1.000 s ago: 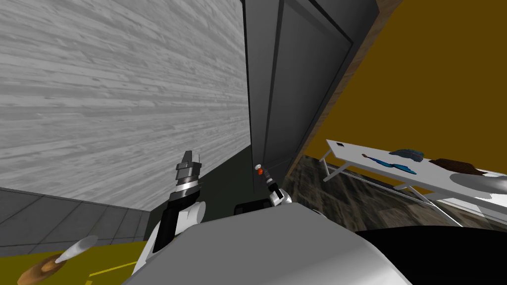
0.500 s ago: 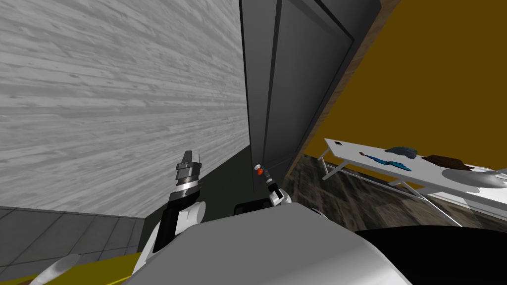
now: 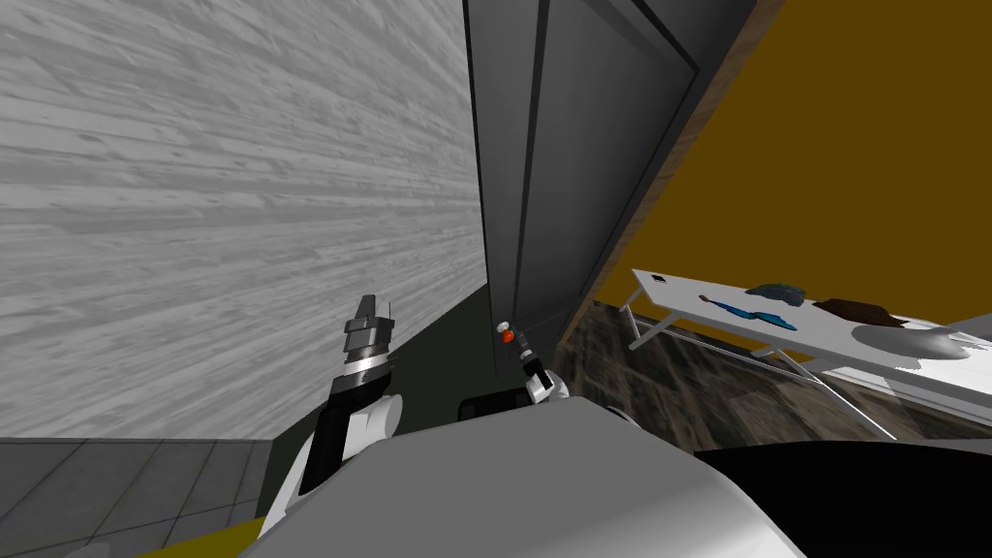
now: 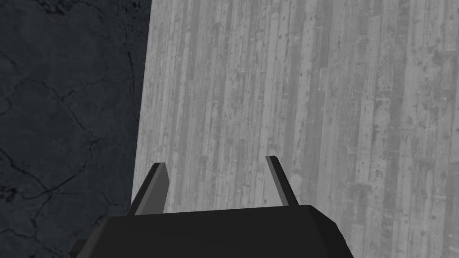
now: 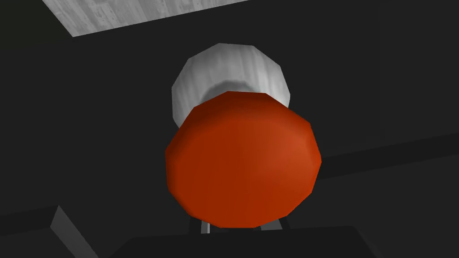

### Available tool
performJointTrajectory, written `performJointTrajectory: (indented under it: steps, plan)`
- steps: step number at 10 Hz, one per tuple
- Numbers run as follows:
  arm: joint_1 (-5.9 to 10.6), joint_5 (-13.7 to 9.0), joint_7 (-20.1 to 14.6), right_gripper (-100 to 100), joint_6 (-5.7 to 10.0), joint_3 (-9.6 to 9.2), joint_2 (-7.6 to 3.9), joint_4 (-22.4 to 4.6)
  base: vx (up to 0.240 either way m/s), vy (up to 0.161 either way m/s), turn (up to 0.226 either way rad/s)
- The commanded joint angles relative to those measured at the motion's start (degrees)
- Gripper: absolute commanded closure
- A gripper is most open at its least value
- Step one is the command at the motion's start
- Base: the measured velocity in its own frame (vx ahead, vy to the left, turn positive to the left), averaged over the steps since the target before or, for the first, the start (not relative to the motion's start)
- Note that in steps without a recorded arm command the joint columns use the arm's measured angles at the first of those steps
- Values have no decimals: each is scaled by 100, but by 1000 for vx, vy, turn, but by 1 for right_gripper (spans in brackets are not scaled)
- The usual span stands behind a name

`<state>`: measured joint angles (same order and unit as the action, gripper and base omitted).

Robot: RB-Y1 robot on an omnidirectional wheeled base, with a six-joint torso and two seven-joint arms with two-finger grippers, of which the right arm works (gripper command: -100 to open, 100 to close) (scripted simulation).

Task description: Push the door open

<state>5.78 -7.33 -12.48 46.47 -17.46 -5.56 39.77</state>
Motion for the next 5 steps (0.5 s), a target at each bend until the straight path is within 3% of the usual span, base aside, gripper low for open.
performJointTrajectory:
  steps: [1, 5]
  plan:
    - [64, -55, -240, 100, 41, -33, 1, 49, 47, 40, -31]
    - [140, -317, -851, 100, 48, -180, 14, -28, 48, 32, -53]
